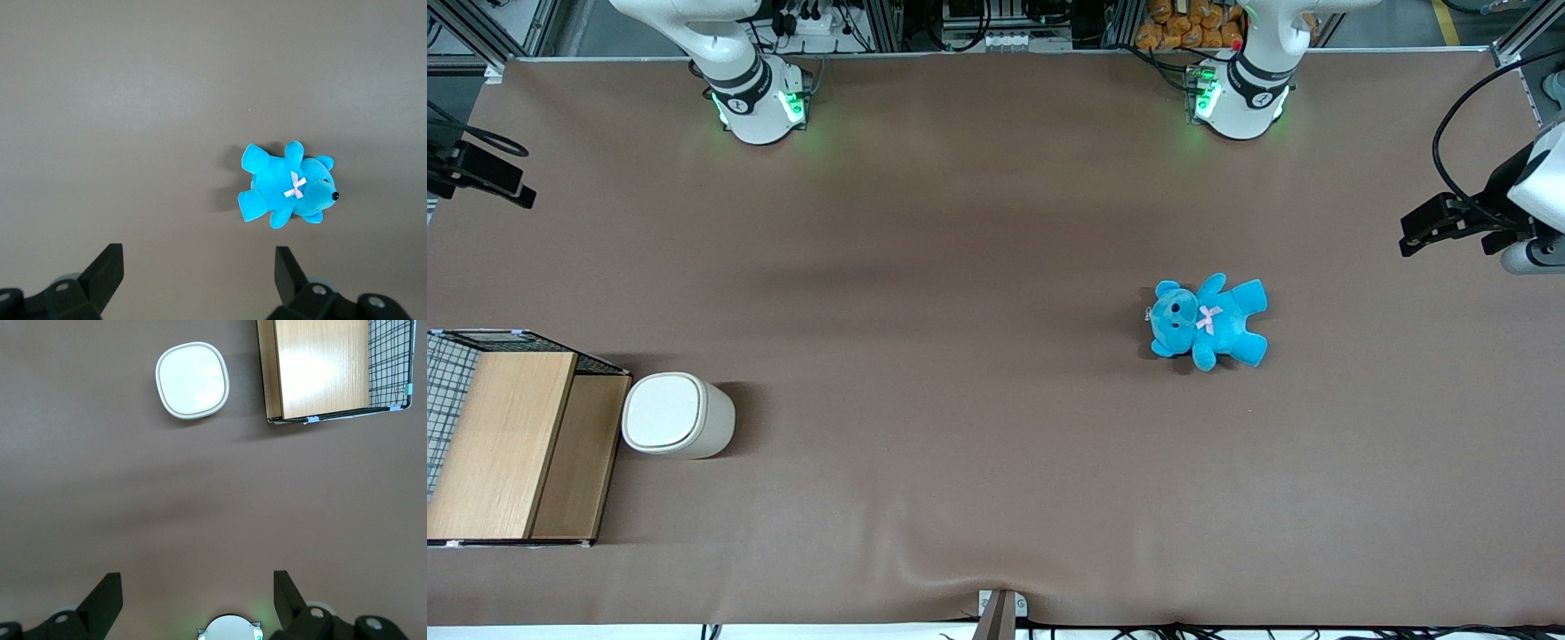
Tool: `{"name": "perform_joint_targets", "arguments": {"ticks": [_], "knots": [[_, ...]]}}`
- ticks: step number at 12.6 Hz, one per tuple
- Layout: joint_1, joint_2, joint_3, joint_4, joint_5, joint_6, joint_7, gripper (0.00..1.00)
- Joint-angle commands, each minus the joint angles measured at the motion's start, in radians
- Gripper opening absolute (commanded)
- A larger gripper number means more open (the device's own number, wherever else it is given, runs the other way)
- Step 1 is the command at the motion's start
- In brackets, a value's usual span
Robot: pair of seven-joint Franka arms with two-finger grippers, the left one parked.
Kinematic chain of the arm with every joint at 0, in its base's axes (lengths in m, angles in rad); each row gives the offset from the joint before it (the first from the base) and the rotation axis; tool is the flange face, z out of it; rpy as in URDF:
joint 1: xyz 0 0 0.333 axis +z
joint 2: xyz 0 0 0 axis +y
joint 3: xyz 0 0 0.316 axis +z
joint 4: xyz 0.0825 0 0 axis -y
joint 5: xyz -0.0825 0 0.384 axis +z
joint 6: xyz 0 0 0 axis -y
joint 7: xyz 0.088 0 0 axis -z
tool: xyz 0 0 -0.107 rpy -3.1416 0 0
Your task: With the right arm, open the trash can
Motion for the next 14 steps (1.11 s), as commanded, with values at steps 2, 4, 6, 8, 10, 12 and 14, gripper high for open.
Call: {"name": "perform_joint_targets", "arguments": {"ticks": [2, 4, 6, 8, 10, 12, 14], "knots": [[0.008, 0.001, -0.001, 0.007, -0.022, -0.002, -0.011, 1.0], [0.016, 0.022, -0.001, 0.009, -0.024, -0.002, -0.008, 1.0], [0.019, 0.05, -0.001, 0.015, -0.025, 0.0, -0.011, 1.0], [0.017, 0.099, -0.003, 0.013, -0.021, 0.035, -0.011, 1.0], [0.02, 0.154, -0.003, 0.013, -0.024, 0.102, -0.009, 1.0], [0.02, 0.223, -0.003, 0.009, -0.022, 0.17, -0.011, 1.0], [0.017, 0.292, -0.003, 0.009, -0.024, 0.228, -0.009, 1.0]]}}
